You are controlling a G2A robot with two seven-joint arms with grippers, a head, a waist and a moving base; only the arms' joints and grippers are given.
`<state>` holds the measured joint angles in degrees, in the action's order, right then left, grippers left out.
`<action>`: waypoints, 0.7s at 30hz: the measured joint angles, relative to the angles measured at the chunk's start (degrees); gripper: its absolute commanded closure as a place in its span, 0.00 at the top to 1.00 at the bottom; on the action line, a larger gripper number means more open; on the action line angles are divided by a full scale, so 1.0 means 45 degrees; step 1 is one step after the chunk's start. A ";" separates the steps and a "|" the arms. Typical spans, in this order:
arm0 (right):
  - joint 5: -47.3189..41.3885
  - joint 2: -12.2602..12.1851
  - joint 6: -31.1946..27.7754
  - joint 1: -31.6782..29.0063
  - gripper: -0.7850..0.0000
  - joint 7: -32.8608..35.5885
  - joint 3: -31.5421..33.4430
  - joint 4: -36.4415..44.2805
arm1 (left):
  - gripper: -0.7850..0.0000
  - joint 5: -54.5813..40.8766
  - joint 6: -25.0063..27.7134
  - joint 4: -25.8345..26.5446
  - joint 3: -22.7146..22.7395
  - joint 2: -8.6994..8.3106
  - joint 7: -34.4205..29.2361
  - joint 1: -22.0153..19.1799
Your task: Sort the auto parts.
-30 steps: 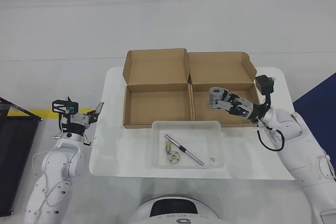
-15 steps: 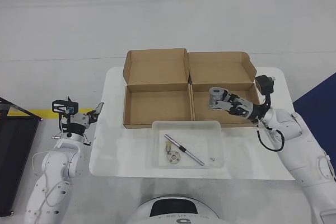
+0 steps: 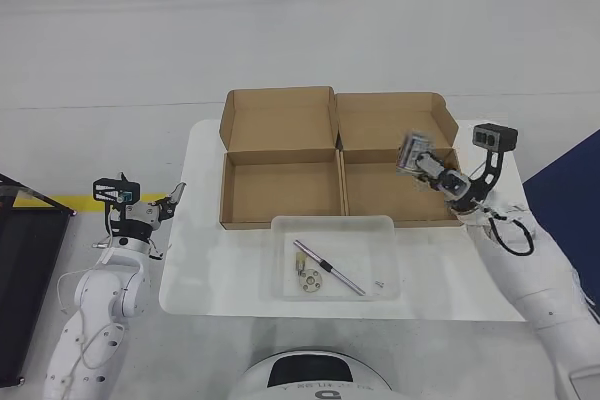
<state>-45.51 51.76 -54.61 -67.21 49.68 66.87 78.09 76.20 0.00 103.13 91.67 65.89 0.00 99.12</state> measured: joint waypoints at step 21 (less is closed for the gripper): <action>-0.9005 0.1765 0.7277 0.2019 0.00 0.7277 0.1717 -0.4028 | 1.00 0.0000 0.0000 0.0000 0.0000 0.0000 0.0000 0.0000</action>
<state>-86.03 59.70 -21.87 -58.12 82.43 74.60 59.96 76.20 0.00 103.13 91.67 65.89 0.00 99.12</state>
